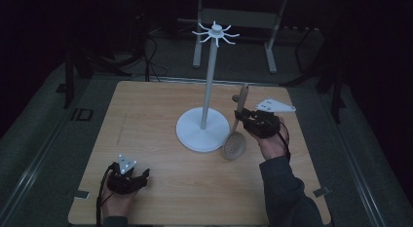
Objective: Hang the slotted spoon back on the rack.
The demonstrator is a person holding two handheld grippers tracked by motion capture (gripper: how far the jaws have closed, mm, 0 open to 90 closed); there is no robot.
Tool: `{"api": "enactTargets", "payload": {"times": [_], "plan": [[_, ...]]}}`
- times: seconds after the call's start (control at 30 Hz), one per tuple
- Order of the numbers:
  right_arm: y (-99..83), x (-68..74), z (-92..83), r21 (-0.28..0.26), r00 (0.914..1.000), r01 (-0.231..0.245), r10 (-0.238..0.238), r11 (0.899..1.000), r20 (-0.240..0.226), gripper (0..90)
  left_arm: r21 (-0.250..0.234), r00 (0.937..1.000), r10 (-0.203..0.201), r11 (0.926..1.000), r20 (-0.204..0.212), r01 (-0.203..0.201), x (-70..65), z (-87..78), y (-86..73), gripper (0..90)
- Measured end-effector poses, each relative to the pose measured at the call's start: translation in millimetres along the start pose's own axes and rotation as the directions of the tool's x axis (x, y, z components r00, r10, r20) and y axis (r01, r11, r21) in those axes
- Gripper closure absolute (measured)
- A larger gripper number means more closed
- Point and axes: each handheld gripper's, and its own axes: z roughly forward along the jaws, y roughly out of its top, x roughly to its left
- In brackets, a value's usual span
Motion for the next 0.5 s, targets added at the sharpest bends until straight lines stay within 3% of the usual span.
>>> {"api": "enactTargets", "payload": {"times": [0.5], "plan": [[20.4,2.5,0.7,-0.037,0.9997,0.024,-0.024,0.999,-0.005,74.4,-0.003,1.0,-0.004,1.0,0.0,0.004,-0.1,0.2,-0.1,34.0]]}}
